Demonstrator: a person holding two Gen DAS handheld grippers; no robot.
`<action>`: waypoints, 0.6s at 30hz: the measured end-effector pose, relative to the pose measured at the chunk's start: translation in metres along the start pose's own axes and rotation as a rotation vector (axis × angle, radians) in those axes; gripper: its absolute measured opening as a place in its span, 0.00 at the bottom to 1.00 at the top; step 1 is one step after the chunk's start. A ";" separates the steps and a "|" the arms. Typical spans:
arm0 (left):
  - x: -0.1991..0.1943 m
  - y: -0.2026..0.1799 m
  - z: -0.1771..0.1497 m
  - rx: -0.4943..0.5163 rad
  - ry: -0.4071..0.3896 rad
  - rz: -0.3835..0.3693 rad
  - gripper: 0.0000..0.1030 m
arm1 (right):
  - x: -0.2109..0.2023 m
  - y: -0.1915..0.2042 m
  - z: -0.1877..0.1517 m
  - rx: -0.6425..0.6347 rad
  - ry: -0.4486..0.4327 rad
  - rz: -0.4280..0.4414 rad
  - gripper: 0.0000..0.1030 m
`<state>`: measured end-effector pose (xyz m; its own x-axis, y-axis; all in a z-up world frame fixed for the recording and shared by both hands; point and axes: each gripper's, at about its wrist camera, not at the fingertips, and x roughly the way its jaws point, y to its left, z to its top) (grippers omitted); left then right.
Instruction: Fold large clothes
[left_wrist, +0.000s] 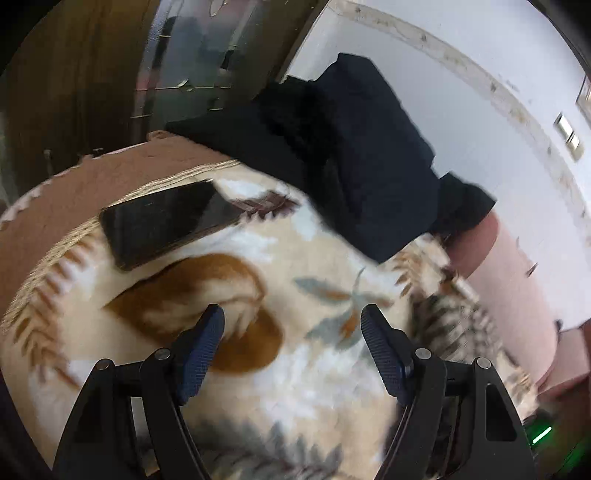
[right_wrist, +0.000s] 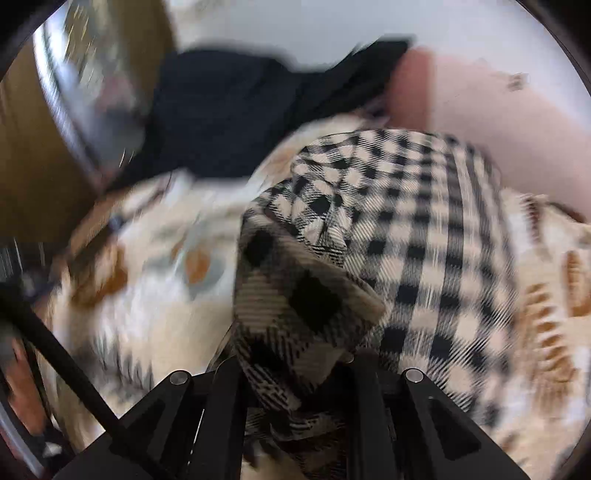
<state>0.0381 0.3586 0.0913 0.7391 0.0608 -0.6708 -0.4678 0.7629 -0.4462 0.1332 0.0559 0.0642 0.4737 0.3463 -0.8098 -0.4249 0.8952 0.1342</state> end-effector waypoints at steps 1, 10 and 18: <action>0.006 -0.004 0.002 -0.002 0.003 -0.023 0.73 | 0.005 0.001 -0.004 -0.010 -0.008 -0.014 0.15; 0.057 -0.118 -0.048 0.243 0.220 -0.283 0.73 | -0.064 -0.021 -0.037 0.013 -0.134 0.044 0.55; 0.075 -0.179 -0.109 0.562 0.294 -0.153 0.20 | -0.099 -0.114 -0.036 0.206 -0.175 -0.098 0.56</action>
<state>0.1248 0.1561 0.0564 0.5768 -0.1925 -0.7938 0.0153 0.9742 -0.2251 0.1071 -0.0909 0.1084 0.6381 0.2825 -0.7163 -0.2136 0.9587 0.1878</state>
